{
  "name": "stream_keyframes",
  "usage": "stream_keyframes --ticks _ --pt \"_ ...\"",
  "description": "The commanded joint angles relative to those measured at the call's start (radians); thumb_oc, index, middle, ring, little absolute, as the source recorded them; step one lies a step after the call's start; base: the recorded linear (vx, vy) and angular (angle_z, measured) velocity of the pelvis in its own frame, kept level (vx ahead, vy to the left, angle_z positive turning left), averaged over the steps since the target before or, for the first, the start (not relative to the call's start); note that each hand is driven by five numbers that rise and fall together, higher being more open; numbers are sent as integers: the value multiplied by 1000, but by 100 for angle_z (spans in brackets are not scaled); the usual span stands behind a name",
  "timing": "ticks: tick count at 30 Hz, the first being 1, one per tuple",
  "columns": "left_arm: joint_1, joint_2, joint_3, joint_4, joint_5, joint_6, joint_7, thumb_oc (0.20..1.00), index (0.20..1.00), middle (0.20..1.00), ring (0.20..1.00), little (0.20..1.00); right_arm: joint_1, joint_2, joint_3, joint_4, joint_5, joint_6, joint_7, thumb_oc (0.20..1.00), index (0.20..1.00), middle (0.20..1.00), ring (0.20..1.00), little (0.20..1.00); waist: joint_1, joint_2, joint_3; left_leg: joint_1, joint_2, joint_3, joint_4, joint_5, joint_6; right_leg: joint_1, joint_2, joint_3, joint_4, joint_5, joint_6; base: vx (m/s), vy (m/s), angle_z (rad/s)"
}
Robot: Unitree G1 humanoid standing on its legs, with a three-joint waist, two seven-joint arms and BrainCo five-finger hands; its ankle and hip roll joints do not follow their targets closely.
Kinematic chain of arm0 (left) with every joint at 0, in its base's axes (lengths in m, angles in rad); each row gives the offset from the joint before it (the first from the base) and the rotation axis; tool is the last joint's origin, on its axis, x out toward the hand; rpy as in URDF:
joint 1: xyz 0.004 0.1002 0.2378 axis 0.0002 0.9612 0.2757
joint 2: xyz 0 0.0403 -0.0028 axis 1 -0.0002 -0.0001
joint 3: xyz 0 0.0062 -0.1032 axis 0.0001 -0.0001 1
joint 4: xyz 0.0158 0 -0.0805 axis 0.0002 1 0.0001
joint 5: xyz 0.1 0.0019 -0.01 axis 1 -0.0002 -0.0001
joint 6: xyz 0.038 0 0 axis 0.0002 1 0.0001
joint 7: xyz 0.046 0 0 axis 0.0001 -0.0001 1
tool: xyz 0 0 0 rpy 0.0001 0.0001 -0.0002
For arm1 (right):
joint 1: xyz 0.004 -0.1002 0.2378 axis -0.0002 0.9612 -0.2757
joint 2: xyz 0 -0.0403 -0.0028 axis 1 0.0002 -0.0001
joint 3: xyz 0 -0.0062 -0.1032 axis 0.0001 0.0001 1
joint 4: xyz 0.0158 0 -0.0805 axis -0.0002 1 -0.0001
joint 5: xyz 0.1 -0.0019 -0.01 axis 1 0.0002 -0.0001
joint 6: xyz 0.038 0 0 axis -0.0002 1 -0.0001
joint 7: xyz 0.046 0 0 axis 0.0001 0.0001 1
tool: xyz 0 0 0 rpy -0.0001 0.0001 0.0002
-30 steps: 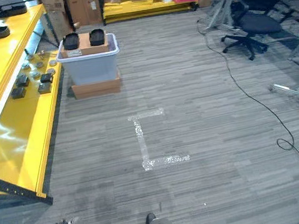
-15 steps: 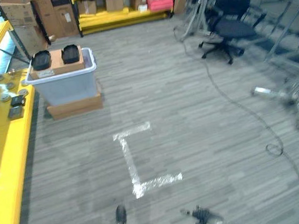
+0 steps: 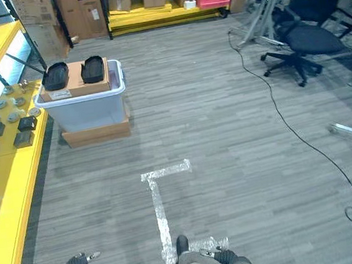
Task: Move parts from the plastic box to the shelf.
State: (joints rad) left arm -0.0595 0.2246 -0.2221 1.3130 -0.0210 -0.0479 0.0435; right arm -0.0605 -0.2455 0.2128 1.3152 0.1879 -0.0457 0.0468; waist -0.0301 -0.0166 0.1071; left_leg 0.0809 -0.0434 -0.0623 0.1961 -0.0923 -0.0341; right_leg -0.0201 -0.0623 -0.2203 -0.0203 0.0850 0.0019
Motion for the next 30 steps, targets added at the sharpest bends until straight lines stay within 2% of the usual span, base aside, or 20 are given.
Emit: stream_keyframes --ticks 1,2,3,5,6,7,8,9,10,11,12,14,16,18,21,23,26,27,30 --pt "-74 -11 -42 4 3 -15 8 1000 1000 1000 1000 1000 -13 -99 17 22 -16 -4 1 1000 1000 1000 1000 1000 15 -24 75 -151 14 38 196 116 -60 48 -71 18 28 -40 85 342 -186 105" --pt "-67 -9 -47 14 20 -10 8 1000 1000 1000 1000 1000 -18 -110 15 19 -13 -4 -1 1000 1000 1000 1000 1000 26 -27 77 -183 65 102 100 101 -51 82 -77 -10 5 -58 91 486 -40 60" --pt "-48 -3 -43 41 38 -6 10 1000 1000 1000 1000 1000 -25 -122 12 -4 -3 -10 -6 1000 1000 1000 1000 1000 35 -10 65 -180 104 125 -84 130 -47 107 -65 -23 -8 -77 107 513 27 2" --pt "-35 -2 -45 63 46 -1 11 1000 1000 1000 1000 1000 -37 -129 8 -35 18 -19 -11 1000 1000 1000 1000 1000 41 8 62 -193 127 124 -202 201 -59 125 -54 -12 -2 -102 114 436 154 -6" --pt "-25 4 -31 82 48 6 14 1000 1000 1000 1000 1000 -45 -135 -13 -55 47 -24 -13 1000 1000 1000 1000 1000 41 16 54 -190 146 129 -211 227 -68 144 -53 2 6 -123 119 409 218 -34" --pt "-17 7 -14 99 41 7 19 1000 1000 1000 1000 1000 -44 -135 -42 -66 86 -29 -18 1000 1000 1000 1000 1000 38 16 49 -186 151 146 -186 220 -68 154 -58 11 18 -134 122 504 319 -66" --pt "-7 6 37 110 -5 7 35 1000 1000 1000 1000 1000 -26 -118 -111 -68 176 -43 -22 1000 1000 1000 1000 1000 33 15 24 -171 144 170 -149 185 -55 172 -77 25 43 -151 134 431 314 -111" --pt "-6 -2 55 110 -32 7 41 1000 1000 1000 1000 1000 -12 -112 -133 -47 191 -47 -22 1000 1000 1000 1000 1000 34 12 12 -169 131 171 -129 161 -42 175 -96 23 66 -148 145 481 413 -93" --pt "-12 -7 63 103 -53 9 32 1000 1000 1000 1000 1000 5 -101 -139 -2 165 -35 -20 1000 1000 1000 1000 1000 32 9 7 -136 108 184 -119 123 -11 140 -126 43 188 -111 166 326 350 -68" --pt "-20 -5 54 95 -51 7 30 1000 1000 1000 1000 1000 5 -97 -134 15 151 -28 -20 1000 1000 1000 1000 1000 32 6 10 -118 97 193 -120 105 3 111 -146 50 245 -70 177 260 335 -32" --pt "-29 -2 37 83 -41 9 28 1000 1000 1000 1000 1000 5 -92 -129 21 147 -21 -18 1000 1000 1000 1000 1000 27 8 18 -102 91 198 -119 95 17 79 -154 64 313 -32 182 155 249 -10" --pt "-47 0 15 65 -40 7 26 1000 1000 1000 1000 1000 2 -76 -136 2 183 -18 -16 1000 1000 1000 1000 1000 14 18 37 -77 85 210 -118 76 34 19 -156 97 411 -9 180 176 216 0" --pt "-61 -1 3 47 -43 5 27 1000 1000 1000 1000 1000 8 -64 -135 -7 203 -21 -11 1000 1000 1000 1000 1000 -1 22 41 -40 77 219 -137 62 35 -22 -159 84 366 -7 173 256 117 7" --pt "-83 5 -6 34 -42 0 32 1000 1000 1000 1000 1000 14 -58 -119 2 192 -17 -5 1000 1000 1000 1000 1000 -15 21 52 -2 75 210 -165 49 25 -35 -141 69 247 -16 168 274 -12 3" --pt "-114 9 -29 20 -39 -8 30 1000 1000 1000 1000 1000 24 -57 -98 26 171 -12 -9 1000 1000 1000 1000 1000 -47 6 60 48 68 174 -204 35 10 -104 -90 128 75 22 176 278 -84 20" --pt "-124 3 -40 21 -33 -9 30 1000 1000 1000 1000 1000 26 -60 -95 43 160 -7 -9 1000 1000 1000 1000 1000 -60 8 59 72 81 154 -215 25 0 -112 -81 139 56 32 181 265 -132 52" --pt "-117 -8 -42 32 -21 -7 24 1000 1000 1000 1000 1000 38 -57 -80 61 135 -1 0 1000 1000 1000 1000 1000 -61 5 43 74 91 138 -205 15 -7 -79 -74 135 63 8 167 235 -204 76" --pt "-111 -17 -40 41 -23 -4 25 1000 1000 1000 1000 1000 39 -61 -60 67 102 -2 4 1000 1000 1000 1000 1000 -54 7 32 63 105 123 -164 14 -25 -53 -65 112 62 -10 142 230 -274 79" --pt "-90 -40 -27 63 -49 2 12 1000 1000 1000 1000 1000 22 -87 -55 44 98 -7 -3 1000 1000 1000 1000 1000 -42 3 38 -27 100 88 38 75 -65 8 -66 61 36 -26 109 178 -215 74"
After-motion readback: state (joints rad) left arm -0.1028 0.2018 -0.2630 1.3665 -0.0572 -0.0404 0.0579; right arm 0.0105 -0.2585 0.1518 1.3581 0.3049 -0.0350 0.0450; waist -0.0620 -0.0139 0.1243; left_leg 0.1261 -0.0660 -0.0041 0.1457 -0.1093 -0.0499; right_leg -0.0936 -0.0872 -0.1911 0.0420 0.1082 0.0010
